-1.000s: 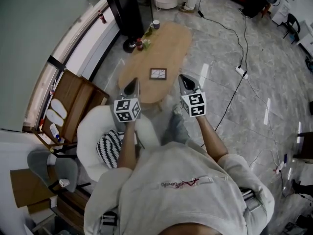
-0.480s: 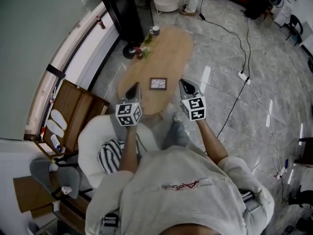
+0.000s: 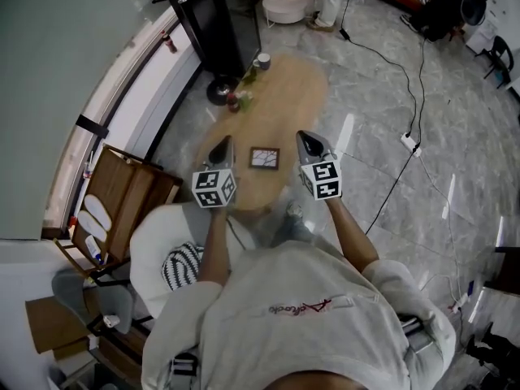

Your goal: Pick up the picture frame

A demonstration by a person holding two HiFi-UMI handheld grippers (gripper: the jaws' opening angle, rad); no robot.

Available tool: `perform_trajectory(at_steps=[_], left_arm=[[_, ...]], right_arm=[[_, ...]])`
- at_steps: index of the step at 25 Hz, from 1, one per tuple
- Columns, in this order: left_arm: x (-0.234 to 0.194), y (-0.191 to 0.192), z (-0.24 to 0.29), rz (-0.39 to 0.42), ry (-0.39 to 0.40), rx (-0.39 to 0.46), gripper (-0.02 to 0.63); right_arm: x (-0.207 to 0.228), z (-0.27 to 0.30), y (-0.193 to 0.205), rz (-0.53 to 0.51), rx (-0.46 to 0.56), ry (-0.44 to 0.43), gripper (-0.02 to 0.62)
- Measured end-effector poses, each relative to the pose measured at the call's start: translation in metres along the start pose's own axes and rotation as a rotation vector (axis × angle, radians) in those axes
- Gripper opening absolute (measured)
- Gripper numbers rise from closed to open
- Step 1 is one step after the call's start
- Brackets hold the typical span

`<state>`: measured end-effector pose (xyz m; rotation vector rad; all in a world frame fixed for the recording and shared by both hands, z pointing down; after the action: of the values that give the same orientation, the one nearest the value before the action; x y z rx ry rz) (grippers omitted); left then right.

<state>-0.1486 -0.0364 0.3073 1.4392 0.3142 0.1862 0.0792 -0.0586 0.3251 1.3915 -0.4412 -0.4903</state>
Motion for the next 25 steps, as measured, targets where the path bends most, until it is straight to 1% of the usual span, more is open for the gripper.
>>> perform_trajectory(at_steps=[8, 14, 19, 25], left_arm=[[-0.018, -0.013, 0.096, -0.006, -0.031, 0.005, 0.002], [-0.032, -0.019, 0.155, -0.001, -0.068, 0.0, 0.002], [-0.042, -0.02, 0.179, 0.003, -0.101, -0.011, 0.002], [-0.046, -0.019, 0.19, 0.012, -0.126, -0.044, 0.002]], right_arm=[[0.069, 0.079, -0.014, -0.003, 0.002, -0.034, 0.005], [0.112, 0.129, -0.016, 0.002, -0.006, -0.066, 0.005], [0.131, 0.155, -0.007, 0.022, -0.03, -0.093, 0.005], [0.138, 0.168, 0.005, 0.053, -0.054, -0.125, 0.005]])
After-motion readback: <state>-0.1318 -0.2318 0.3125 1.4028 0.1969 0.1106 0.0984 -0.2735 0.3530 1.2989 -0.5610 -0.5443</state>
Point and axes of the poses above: the fingertips, and each gripper's own axes: z forward along the fingers, x to its right, y out of its underside, the point moved 5 cm from there along -z, backward along the fingers, and after that the axes turned 7 degrees about x, right-handed, at the moved point
